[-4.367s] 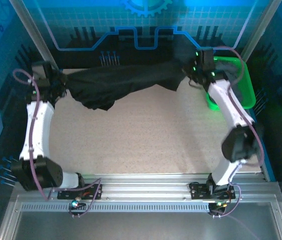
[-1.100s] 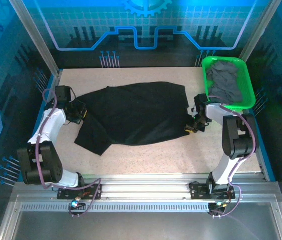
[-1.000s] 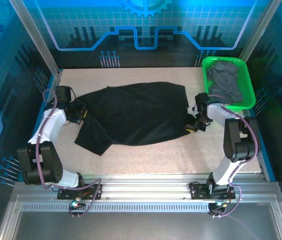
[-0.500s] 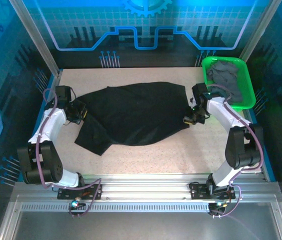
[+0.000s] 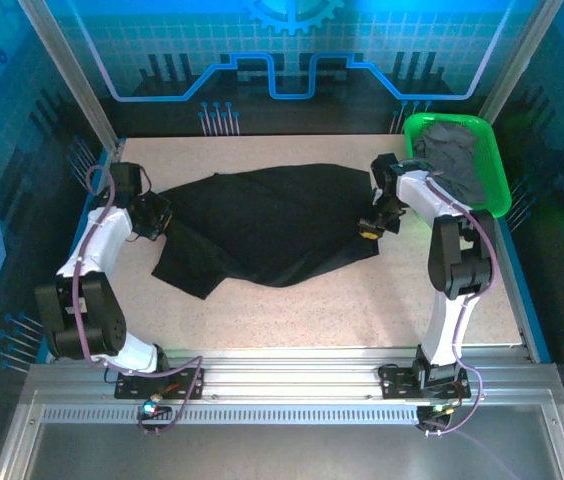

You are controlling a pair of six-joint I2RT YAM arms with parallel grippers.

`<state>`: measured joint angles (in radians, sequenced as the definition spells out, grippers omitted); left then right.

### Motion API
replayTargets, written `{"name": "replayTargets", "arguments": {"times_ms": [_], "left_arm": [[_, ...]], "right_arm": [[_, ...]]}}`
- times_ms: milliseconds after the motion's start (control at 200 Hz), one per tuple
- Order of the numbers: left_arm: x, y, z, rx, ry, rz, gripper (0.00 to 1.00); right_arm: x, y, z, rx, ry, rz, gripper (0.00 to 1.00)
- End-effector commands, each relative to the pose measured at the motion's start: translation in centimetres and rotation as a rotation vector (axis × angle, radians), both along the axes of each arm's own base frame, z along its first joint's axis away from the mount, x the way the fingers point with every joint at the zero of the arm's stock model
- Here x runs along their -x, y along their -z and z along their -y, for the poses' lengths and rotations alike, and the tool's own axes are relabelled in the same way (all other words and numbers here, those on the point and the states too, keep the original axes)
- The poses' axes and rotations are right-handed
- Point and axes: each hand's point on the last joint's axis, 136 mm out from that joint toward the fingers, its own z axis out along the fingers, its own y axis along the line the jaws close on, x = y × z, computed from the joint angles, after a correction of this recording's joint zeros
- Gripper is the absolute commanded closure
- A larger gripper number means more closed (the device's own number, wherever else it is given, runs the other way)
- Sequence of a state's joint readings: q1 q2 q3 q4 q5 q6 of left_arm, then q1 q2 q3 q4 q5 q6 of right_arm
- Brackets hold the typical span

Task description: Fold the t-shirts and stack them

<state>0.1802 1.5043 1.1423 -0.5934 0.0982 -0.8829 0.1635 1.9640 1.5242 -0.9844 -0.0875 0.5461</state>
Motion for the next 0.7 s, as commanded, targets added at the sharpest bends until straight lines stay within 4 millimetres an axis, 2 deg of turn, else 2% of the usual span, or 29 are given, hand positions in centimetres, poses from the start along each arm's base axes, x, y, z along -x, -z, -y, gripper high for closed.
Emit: {"name": "replayTargets", "arguments": {"times_ms": [0,365,530,695], "left_arm": [[-0.1,0.0,-0.4,-0.036,0.016,-0.011,1.00],[0.2,0.5,-0.4,-0.047,0.023,-0.026,1.00],[0.1,0.7,-0.4,-0.042,0.030,-0.030,1.00],[0.2,1.1,0.0,-0.025,0.038,-0.035,1.00]], "right_arm": [[-0.1,0.6,-0.1,0.012,0.013,-0.043,1.00],[0.1,4.6,1.7,0.056,0.044,-0.106,1.00],[-0.8,4.2,2.3,0.042,0.052,-0.092,1.00],[-1.4,2.3,3.4,0.004,0.104,-0.072,0.78]]}}
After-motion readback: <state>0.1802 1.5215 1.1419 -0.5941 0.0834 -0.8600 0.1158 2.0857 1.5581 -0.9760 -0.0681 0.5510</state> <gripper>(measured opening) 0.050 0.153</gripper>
